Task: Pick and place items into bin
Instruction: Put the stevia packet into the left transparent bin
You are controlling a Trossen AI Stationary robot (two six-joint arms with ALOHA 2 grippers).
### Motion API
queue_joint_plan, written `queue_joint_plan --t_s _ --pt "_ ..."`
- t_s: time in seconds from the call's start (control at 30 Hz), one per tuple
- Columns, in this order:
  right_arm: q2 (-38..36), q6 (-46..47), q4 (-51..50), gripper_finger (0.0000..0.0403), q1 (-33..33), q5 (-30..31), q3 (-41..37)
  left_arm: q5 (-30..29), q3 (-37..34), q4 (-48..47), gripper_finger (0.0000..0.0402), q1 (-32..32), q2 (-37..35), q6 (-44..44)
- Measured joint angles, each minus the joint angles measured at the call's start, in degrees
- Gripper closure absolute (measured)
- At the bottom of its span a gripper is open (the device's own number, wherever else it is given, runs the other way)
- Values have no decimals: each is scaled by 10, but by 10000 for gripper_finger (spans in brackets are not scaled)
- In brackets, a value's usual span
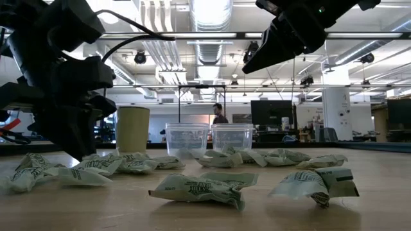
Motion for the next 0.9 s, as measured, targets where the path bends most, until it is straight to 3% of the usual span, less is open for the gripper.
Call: queue_joint_plan --t_s 0.3,0.6,0.77,0.9 --pt "0 0 0 335 0 0 0 -5 0 -9 396 0 -2 19" --pt "0 0 0 335 0 0 0 -87 18 -16 401 0 -24 35" --pt "0 0 0 335 0 0 0 -179 21 0 401 0 -49 37" --pt "0 0 1 335 0 0 0 -261 19 77 401 0 -56 90"
